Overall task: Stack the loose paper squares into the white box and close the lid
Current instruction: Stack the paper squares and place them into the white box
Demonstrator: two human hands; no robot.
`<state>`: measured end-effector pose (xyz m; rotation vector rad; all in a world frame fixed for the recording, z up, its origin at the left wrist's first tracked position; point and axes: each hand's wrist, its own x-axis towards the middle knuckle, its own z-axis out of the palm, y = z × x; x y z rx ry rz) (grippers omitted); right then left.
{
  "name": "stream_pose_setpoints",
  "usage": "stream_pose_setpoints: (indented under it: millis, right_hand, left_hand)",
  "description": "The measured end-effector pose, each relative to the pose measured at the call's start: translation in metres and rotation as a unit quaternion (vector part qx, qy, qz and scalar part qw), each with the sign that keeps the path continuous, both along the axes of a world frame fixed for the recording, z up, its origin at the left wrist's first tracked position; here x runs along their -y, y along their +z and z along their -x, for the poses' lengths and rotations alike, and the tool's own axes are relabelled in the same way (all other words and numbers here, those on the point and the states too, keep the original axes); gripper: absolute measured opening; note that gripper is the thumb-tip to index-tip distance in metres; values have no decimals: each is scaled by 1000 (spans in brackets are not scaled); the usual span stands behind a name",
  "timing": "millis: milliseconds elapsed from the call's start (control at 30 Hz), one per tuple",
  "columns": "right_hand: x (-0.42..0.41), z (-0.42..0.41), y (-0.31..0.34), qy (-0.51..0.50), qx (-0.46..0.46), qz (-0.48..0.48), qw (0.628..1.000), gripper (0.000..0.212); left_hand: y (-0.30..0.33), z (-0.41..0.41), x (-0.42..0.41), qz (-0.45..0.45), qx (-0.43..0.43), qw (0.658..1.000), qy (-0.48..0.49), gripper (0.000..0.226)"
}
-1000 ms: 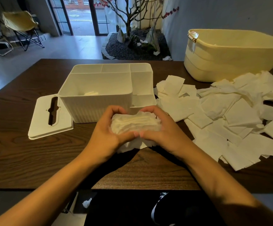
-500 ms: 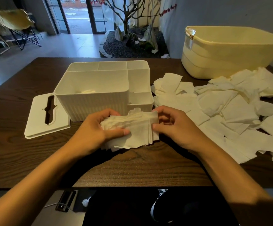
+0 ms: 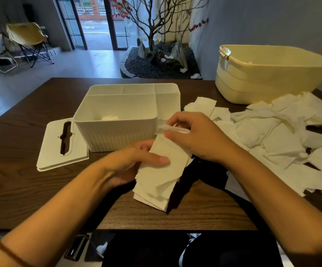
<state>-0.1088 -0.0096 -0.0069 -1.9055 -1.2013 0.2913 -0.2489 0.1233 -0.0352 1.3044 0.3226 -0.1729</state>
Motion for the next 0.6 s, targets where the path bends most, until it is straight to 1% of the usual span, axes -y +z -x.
stream_pose_setpoints:
  millis: [67, 133, 200, 267, 333, 400, 467, 567, 600]
  right_hand:
    - [-8, -2, 12, -6, 21, -10, 1000, 5]
    - [-14, -3, 24, -3, 39, -7, 999, 6]
    - [-18, -4, 33, 0, 58, 3, 998, 9]
    - [-20, -4, 42, 16, 62, 23, 998, 14]
    - [-21, -5, 50, 33, 61, 42, 997, 16]
    - [-23, -8, 56, 27, 89, 62, 994, 18]
    - [-26, -7, 59, 33, 112, 76, 990, 20]
    - [-28, -5, 62, 51, 132, 92, 986, 21]
    - [-28, -5, 62, 54, 142, 100, 983, 20]
  left_hand:
    - [-3, -2, 7, 82, 5, 996, 41, 30]
    - [-4, -4, 15, 168, 17, 983, 67, 34]
    - [-8, -6, 22, 250, 48, 964, 72, 47]
    - [-11, -8, 25, 299, 69, 949, 69, 61]
    - [-15, -10, 25, 319, 73, 943, 61, 62]
    - [-17, -11, 25, 329, 62, 940, 61, 62]
    - [-18, -13, 23, 305, 50, 949, 70, 61]
    - [-16, -14, 24, 253, 24, 963, 89, 48]
    - [-16, -15, 24, 232, 17, 968, 94, 48]
